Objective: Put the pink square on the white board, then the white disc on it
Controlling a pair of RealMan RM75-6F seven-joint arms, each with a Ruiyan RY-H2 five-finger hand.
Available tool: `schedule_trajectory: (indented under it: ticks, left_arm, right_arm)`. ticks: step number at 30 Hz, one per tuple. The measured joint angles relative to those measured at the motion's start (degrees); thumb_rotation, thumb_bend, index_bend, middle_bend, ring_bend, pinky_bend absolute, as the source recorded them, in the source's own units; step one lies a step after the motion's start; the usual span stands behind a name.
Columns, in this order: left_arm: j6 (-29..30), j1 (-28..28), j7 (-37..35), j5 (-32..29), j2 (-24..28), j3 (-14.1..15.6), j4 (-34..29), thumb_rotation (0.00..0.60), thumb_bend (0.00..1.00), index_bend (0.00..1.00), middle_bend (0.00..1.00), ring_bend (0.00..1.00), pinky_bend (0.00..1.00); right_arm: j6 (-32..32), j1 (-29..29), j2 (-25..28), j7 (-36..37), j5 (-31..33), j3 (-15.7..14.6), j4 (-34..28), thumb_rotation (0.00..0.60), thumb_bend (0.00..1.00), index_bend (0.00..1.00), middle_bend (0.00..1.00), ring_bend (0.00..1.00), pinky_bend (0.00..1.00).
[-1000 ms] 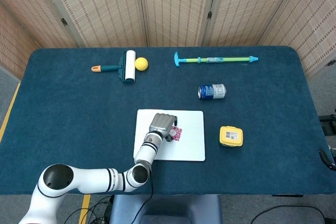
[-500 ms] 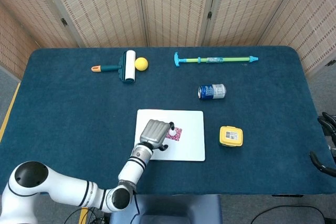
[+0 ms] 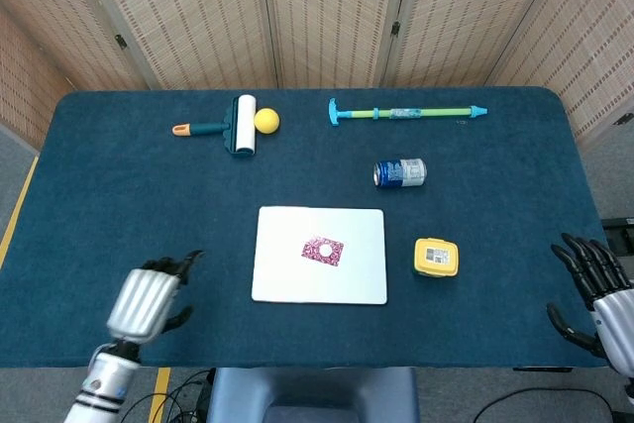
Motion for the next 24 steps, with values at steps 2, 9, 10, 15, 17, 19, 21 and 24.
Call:
schedule_trajectory:
  ticks: [2,9,10,15,17,19,21,24]
  left_arm:
    - [4.0,6.0,-5.7,4.8,2.2,2.6,4.2,0.600,0.30,0.15,0.22,0.11,0.27]
    - [14.5,18.6,-22.1,10.1,4.8,2.9,24.2,0.600,0.30,0.15,0.15,0.02,0.18]
    - [15.4,20.2,-23.3,10.3,4.7,2.3,26.6,0.600,0.30,0.15,0.14,0.02,0.18]
    - [15.6,26.9,-30.5,9.4,4.3,-2.1,33.9,0.600,0.30,0.13,0.10,0.02,0.17]
    - [14.5,27.3,-32.0,9.8,4.6,-2.9,34.2,0.600,0.30,0.13,0.10,0.02,0.17]
    - [13.1,27.4,-33.0,9.8,5.0,-3.7,34.3,0.600,0.30,0.13,0.10,0.02,0.17]
    - [11.2,28.0,-33.6,9.2,5.4,-5.2,34.2,0.600,0.30,0.13,0.10,0.02,0.17]
    - [8.4,28.5,-33.5,9.0,5.6,-6.8,34.1,0.600,0.30,0.12,0.10,0.02,0.17]
  right_arm:
    - [-1.1,0.0,-0.8,-3.2,-0.4,-0.4,-0.8,0.600,0.32,0.00,0.00,0.00,0.00]
    - [-6.1,0.9,-3.5,-13.5,0.7,-0.5,-2.9,0.600,0.32,0.00,0.00,0.00,0.00]
    - [-6.8,1.0,-3.9,-14.9,0.9,-0.5,-3.2,0.600,0.32,0.00,0.00,0.00,0.00]
    - [-7.2,1.1,-5.0,-17.4,1.5,-0.3,-4.0,0.600,0.32,0.00,0.00,0.00,0.00]
    - [-7.1,1.0,-5.1,-17.9,1.6,-0.2,-4.1,0.600,0.33,0.00,0.00,0.00,0.00]
    - [-7.1,1.0,-5.3,-18.5,1.6,-0.3,-4.1,0.600,0.33,0.00,0.00,0.00,0.00]
    - [-7.0,0.9,-5.3,-18.7,1.5,-0.4,-4.2,0.600,0.33,0.00,0.00,0.00,0.00]
    - [-6.8,0.9,-5.3,-18.7,1.7,-0.3,-4.2,0.600,0.32,0.00,0.00,0.00,0.00]
